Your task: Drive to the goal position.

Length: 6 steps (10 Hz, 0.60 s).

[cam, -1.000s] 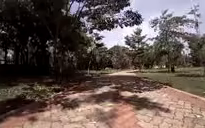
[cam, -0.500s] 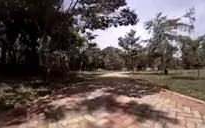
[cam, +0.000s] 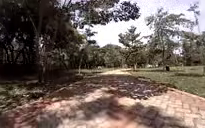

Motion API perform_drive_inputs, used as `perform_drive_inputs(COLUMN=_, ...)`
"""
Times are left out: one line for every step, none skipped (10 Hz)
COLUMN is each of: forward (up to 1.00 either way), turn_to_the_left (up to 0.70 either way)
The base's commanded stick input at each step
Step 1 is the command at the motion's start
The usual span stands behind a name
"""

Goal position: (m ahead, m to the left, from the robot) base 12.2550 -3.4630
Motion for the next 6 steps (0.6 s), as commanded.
perform_drive_inputs(forward=0.7, turn_to_the_left=0.0)
perform_drive_inputs(forward=0.7, turn_to_the_left=0.0)
perform_drive_inputs(forward=0.7, turn_to_the_left=0.0)
perform_drive_inputs(forward=0.7, turn_to_the_left=0.0)
perform_drive_inputs(forward=0.7, turn_to_the_left=0.0)
perform_drive_inputs(forward=0.7, turn_to_the_left=-0.02)
